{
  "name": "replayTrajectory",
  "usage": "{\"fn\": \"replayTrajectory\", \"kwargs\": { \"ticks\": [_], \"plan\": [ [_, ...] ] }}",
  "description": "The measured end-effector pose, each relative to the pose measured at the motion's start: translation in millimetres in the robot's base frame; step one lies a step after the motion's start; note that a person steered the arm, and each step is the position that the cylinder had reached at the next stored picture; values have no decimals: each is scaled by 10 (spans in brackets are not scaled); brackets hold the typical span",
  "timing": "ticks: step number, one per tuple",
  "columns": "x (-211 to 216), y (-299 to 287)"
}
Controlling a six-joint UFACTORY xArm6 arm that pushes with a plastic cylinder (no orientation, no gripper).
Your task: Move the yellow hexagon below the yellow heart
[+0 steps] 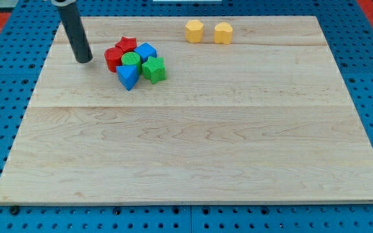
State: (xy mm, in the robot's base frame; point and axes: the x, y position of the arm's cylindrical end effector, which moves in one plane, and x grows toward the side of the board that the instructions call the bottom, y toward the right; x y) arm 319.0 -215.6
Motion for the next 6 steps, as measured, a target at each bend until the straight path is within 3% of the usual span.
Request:
{"fn": "replayTrajectory", "kwargs": {
  "ticks": [1,3,4,6],
  "plan": [
    [-503,266],
    [-1155,1551],
    [-1085,2302],
    [-293,2502]
  ]
}}
